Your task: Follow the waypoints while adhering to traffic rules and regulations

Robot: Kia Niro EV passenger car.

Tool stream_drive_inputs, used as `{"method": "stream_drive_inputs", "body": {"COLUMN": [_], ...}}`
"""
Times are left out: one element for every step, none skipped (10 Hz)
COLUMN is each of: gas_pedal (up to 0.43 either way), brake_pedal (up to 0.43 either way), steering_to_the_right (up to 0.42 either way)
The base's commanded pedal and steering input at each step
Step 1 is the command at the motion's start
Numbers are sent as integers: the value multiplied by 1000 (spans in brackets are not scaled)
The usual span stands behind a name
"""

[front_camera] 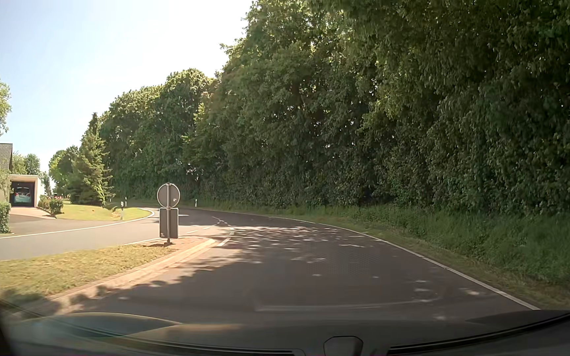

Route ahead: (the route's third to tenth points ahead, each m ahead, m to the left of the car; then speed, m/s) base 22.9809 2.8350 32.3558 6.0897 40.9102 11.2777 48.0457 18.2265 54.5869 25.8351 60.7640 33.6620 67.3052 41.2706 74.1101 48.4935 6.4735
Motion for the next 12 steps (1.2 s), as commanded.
{"method": "stream_drive_inputs", "body": {"gas_pedal": [268, 268, 268, 268, 268, 268, 268, 268, 268, 268, 268, 268], "brake_pedal": [6, 6, 6, 6, 6, 6, 6, 6, 6, 6, 6, 6], "steering_to_the_right": [0, -6, -16, -26, -34, -37, -41, -46, -52, -60, -65, -65]}}
